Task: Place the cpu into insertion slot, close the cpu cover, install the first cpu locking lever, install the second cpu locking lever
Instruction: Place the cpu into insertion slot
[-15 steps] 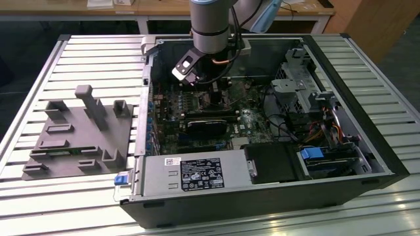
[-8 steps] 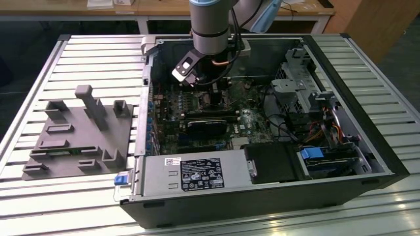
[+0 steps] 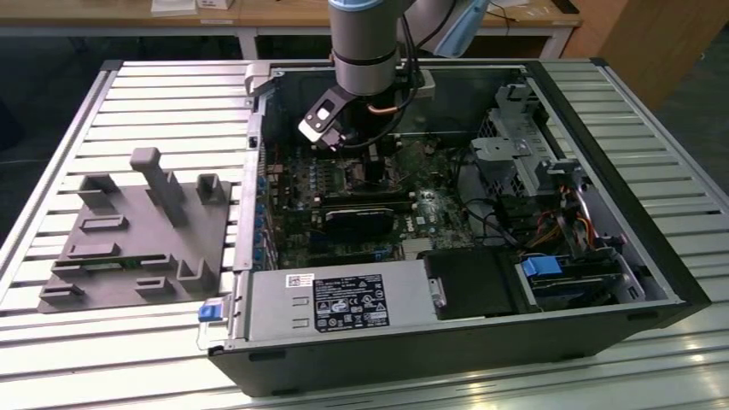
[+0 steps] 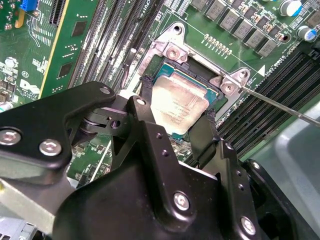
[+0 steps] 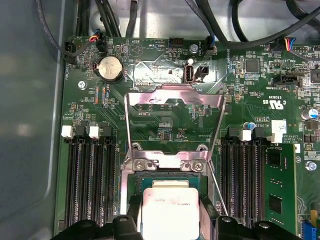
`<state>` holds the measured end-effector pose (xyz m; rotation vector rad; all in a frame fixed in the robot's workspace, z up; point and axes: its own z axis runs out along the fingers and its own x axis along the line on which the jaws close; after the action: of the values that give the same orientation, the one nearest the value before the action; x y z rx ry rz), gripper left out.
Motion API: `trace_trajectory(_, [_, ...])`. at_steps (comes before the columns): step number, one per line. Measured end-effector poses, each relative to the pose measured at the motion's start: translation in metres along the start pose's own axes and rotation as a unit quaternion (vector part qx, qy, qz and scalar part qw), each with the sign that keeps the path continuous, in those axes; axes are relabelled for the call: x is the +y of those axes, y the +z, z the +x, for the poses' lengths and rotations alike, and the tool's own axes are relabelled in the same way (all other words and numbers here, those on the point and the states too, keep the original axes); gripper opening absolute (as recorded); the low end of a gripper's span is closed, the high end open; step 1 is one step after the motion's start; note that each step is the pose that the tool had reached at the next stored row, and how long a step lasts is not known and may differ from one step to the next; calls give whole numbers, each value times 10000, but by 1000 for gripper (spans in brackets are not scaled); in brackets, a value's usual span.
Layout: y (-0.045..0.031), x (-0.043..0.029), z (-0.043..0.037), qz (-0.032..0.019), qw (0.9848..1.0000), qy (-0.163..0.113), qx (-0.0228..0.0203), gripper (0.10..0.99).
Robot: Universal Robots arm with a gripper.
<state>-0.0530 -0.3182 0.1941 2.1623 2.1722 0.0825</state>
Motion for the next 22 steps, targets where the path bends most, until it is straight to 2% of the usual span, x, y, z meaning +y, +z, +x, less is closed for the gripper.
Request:
trace_trajectory(2, [0, 0, 0, 0, 10000, 0, 0, 549])
trace_trajectory(3, [0, 0, 0, 0, 10000, 0, 0, 612])
trace_trajectory(18, [-9, 1, 0, 0, 10000, 0, 0, 612])
trace_trajectory(21, [-10, 1, 0, 0, 10000, 0, 0, 596])
trace_trajectory(22, [-11, 1, 0, 0, 10000, 0, 0, 529])
